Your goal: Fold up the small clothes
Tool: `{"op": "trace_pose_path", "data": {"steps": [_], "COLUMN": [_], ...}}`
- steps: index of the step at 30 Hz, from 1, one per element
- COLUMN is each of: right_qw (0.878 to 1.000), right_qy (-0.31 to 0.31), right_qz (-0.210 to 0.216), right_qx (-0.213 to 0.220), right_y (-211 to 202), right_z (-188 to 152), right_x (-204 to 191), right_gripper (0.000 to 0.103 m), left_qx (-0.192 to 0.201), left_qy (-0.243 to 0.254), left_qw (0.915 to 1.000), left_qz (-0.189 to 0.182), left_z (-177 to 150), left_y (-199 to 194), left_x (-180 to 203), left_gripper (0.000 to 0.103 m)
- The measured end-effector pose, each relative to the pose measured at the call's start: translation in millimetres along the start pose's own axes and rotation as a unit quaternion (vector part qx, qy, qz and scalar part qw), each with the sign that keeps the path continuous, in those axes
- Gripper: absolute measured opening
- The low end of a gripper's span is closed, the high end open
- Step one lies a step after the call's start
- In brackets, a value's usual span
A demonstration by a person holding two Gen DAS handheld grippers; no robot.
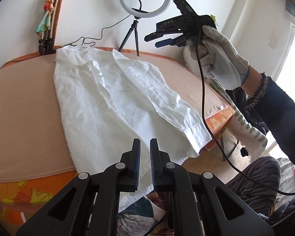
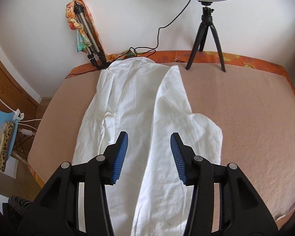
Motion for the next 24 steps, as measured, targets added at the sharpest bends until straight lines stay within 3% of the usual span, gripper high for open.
{"op": "trace_pose_path", "data": {"steps": [6, 8, 10, 12, 16, 21, 24], "right_qw": [1.0, 0.999, 0.999, 0.999, 0.998, 0.995, 0.992], "right_qy": [0.024, 0.033, 0.034, 0.042, 0.063, 0.095, 0.116], "right_qz": [-0.018, -0.013, -0.021, -0.017, -0.019, -0.023, -0.02], "right_qx": [0.003, -0.006, -0.002, 0.0, 0.009, 0.025, 0.035], "right_y": [-35.3, -41.9, -52.3, -63.0, -79.2, -98.9, -108.5], "right_z": [-29.9, -41.9, -51.6, -61.9, -78.2, -89.0, -91.0], "right_x": [62.1, 81.3, 97.6, 113.4, 144.2, 184.7, 206.7], "right_gripper": [0.047, 0.047, 0.048, 0.048, 0.048, 0.048, 0.048], "left_qx": [-0.007, -0.012, -0.015, -0.023, -0.046, -0.085, -0.101], "left_qy": [0.047, 0.069, 0.084, 0.096, 0.115, 0.109, 0.13], "left_qw": [0.9985, 0.9969, 0.9955, 0.9938, 0.9916, 0.9904, 0.9853], "left_qz": [-0.028, -0.036, -0.042, -0.051, -0.039, 0.008, 0.045], "left_z": [11.2, 11.9, 14.1, 16.0, 23.3, 28.9, 24.1], "left_y": [36.9, 50.3, 64.4, 80.4, 122.1, 169.4, 189.9], "left_x": [63.8, 88.2, 110.4, 133.3, 171.9, 194.7, 197.9], "left_gripper": [0.008, 0.017, 0.043, 0.045, 0.051, 0.051, 0.051]}}
Point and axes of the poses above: each gripper's, at about its wrist camera, not at the fingertips, and y roughly the way its jaws point, x to its right, z to its top, the point moved 7 cm from there along y, roughly the way its jaws point, and after that the axes turned 5 degrees about z, right-handed, at the moved point
